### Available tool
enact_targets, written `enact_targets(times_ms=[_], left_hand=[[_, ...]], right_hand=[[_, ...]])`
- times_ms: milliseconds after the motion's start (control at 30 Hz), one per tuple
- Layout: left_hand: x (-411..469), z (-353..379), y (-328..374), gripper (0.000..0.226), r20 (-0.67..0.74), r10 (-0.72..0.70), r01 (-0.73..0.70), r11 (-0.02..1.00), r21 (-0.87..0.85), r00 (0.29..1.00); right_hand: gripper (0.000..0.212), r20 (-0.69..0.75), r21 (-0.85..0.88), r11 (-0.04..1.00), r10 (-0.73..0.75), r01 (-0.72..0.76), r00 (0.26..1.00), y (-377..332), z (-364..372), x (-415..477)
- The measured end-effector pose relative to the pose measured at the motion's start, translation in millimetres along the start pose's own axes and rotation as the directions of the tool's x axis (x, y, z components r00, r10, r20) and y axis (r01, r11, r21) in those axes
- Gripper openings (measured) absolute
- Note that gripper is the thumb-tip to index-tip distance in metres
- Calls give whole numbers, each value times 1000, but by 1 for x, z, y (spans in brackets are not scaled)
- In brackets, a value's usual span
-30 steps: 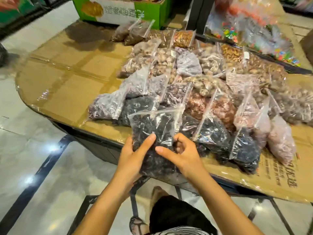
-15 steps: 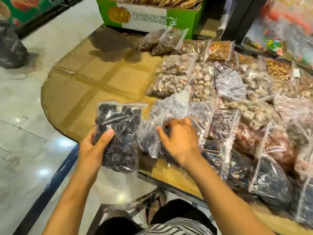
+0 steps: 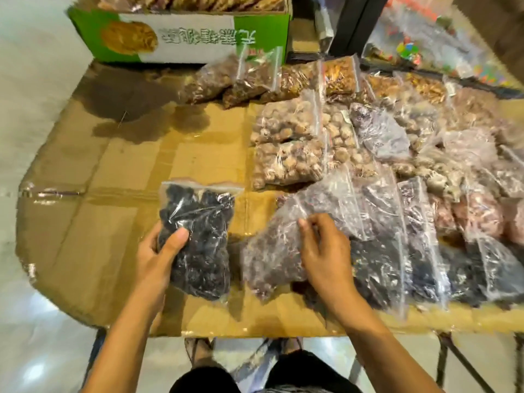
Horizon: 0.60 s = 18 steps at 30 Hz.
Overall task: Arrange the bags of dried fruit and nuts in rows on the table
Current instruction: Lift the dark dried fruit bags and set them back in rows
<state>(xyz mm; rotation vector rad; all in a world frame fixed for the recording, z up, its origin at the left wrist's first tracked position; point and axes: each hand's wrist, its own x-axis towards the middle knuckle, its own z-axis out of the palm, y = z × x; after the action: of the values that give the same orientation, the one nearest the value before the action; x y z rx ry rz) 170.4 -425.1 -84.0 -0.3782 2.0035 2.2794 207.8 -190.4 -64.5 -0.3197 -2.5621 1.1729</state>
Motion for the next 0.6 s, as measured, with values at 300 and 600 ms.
enact_targets(times_ms=[300,600], left_hand=[[52,-32,22,72,437,27,-80,991,105,899],[34,43,11,63,812,-106,-396,832,388,573]], right_hand=[[10,27,-259,951,182,-169,983,-24,-3,71],[17,-433,24,916,371,-401,822,13,-73,-34]])
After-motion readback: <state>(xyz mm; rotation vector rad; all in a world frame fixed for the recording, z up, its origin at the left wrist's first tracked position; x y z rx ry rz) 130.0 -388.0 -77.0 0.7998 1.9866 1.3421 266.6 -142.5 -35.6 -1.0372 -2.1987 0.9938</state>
